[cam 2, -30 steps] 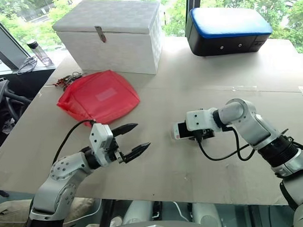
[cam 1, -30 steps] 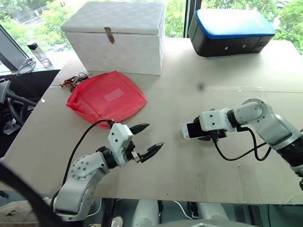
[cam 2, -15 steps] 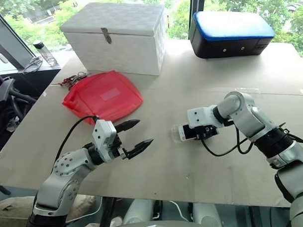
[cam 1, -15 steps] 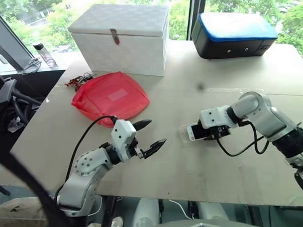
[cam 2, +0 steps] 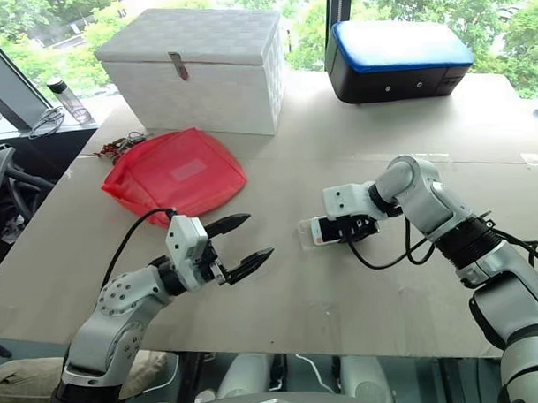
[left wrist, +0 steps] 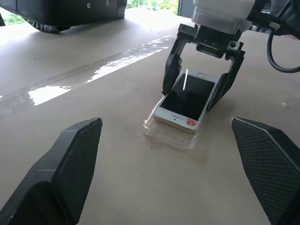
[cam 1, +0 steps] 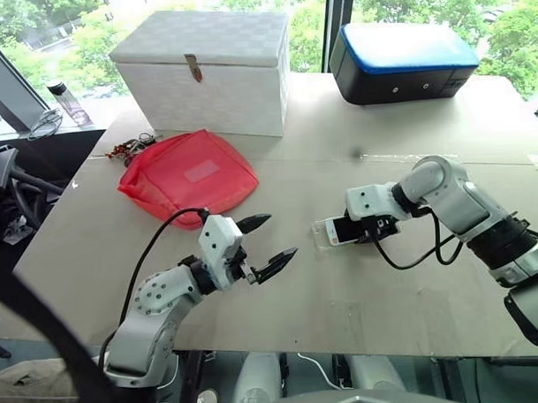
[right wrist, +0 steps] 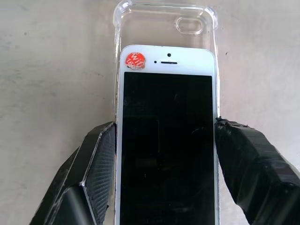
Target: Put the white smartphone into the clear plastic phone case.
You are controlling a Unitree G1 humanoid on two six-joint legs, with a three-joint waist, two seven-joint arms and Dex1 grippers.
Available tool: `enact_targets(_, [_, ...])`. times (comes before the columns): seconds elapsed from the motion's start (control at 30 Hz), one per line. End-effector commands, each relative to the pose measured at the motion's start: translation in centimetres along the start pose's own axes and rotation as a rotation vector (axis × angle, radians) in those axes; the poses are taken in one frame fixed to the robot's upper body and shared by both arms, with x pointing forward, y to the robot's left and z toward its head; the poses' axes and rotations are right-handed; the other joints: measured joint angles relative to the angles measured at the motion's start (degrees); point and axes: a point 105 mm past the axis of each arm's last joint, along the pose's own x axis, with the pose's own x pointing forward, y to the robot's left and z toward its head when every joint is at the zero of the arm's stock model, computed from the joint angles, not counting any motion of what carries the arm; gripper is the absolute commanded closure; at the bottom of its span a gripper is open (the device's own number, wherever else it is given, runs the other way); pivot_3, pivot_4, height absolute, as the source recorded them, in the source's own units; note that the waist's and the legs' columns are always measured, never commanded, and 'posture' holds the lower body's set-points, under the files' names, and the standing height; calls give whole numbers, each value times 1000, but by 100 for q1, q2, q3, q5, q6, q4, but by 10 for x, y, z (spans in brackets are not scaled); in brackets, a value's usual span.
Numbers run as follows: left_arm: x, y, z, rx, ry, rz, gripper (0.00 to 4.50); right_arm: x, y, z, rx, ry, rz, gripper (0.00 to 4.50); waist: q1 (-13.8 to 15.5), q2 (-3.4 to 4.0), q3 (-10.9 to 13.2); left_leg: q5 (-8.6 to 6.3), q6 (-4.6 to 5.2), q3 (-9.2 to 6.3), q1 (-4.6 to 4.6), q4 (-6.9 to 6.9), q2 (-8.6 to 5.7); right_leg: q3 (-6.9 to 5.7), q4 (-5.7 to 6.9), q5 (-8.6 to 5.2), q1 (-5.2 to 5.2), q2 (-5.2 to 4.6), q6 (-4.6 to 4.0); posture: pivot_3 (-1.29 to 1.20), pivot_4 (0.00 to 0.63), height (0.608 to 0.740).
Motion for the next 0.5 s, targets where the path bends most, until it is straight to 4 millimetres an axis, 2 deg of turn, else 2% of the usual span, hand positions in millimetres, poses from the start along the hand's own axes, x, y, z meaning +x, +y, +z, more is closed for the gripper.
enact_targets(0.03, [0,-2,2,22,-20,-6,0,13,6,-24,40,98,9,1742,-1,0,-1,0,0,0,0,0,0,0,0,0,0,-1,0,0,150,740])
enact_targets(0.13, [0,-4,0,23,-20,-14,0,14,5,-24,41,94,17,1742,-2,-1,-1,0,0,-1,0,-2,1,0,-1,0,-1,-4,-1,0,150,740])
enact_targets(0.2, [0,-3,-2,23,-18,-16,0,13,3,-24,34,86,0,735,-2,0,-1,0,-1,-1,0,-4,1,0,-1,0,-3,-8,-2,0,150,740])
enact_targets(0.23, [-1,-3,-2,23,-18,-17,0,12,1,-24,31,83,-13,484,-2,2,0,-1,-1,-1,0,-5,1,0,-1,0,-4,-10,-3,0,150,740])
enact_targets(0.27, [-1,-2,-3,24,-17,-17,0,9,1,-24,38,78,-20,33,-1,2,0,-1,-1,-1,0,-6,1,-1,-1,0,-4,-14,-4,0,150,740])
enact_targets(0.4, [-2,-2,-5,27,-14,-19,0,-3,2,-20,50,51,-39,8,17,3,1,-1,-2,0,-8,-24,-1,-6,-15,-1,-11,-27,-5,0,150,740])
enact_targets(0.5, [-2,-2,-7,29,-14,-22,0,-23,4,-5,71,-35,-62,8,37,8,4,-1,-2,1,-21,-48,-3,-10,-39,0,-19,-34,-5,0,150,740])
